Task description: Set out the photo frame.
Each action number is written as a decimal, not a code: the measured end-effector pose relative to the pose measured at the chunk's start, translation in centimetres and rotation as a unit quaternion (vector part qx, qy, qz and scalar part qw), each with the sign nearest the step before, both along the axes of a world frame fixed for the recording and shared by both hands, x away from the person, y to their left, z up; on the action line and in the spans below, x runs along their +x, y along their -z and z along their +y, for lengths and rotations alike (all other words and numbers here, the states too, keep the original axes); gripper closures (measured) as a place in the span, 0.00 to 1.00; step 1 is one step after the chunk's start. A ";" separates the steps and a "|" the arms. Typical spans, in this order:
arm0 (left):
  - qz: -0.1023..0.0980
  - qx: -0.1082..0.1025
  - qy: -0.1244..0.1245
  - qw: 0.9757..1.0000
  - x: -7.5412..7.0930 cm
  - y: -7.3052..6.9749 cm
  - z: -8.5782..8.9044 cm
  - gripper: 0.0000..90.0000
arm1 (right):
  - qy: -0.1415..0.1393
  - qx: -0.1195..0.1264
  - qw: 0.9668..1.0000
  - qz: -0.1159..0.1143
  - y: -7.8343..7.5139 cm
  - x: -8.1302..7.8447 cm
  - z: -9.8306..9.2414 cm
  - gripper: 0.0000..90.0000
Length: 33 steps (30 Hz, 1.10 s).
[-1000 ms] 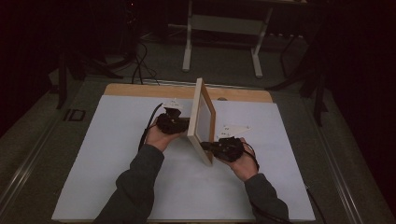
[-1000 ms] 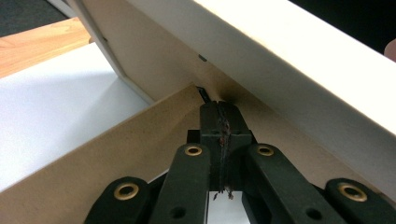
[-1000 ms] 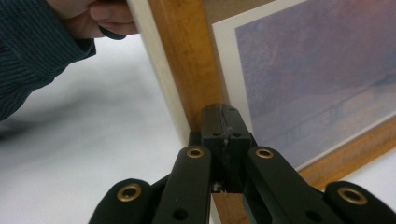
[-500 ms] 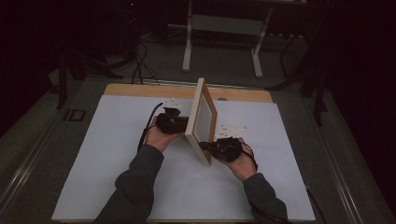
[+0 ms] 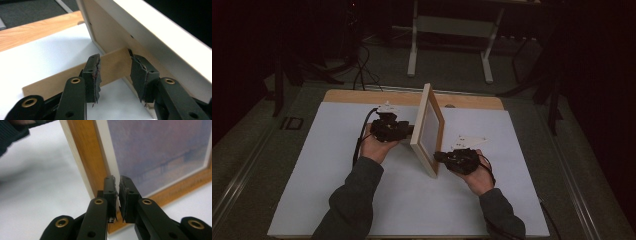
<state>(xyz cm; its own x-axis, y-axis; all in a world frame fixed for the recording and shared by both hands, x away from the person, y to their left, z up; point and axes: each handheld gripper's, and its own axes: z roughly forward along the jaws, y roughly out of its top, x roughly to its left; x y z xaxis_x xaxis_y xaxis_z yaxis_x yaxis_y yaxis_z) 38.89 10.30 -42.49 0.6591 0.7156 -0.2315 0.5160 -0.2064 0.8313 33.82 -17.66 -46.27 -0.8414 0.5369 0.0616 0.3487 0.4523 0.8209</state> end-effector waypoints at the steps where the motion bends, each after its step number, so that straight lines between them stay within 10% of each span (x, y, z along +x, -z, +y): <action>1: -0.001 -0.004 -0.004 1.000 -0.1 -0.1 0.2 0.64 | 0.004 0.000 1.000 0.003 0.2 0.0 -0.2 0.92; 12: -0.010 -0.072 -0.031 0.997 -1.6 -1.9 1.7 0.54 | 0.025 -0.005 1.000 0.016 1.7 -0.1 -1.6 0.81; 27: -0.042 -0.072 -0.029 0.996 -4.1 -3.1 -0.1 0.35 | 0.049 -0.004 0.999 0.020 2.1 0.1 -2.6 0.69; 33: -0.053 -0.042 -0.029 0.997 -4.9 -3.0 -1.5 0.34 | 0.053 -0.005 0.998 0.025 2.2 0.2 -2.8 0.66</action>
<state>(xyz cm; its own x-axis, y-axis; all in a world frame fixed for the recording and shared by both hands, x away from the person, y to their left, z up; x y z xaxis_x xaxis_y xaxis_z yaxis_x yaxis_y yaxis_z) 33.96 8.82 -39.52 0.6410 0.7344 -0.2231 0.4336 -0.1066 0.8948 33.98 -20.43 -48.52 -0.7756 0.6237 0.0972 0.4361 0.4181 0.7969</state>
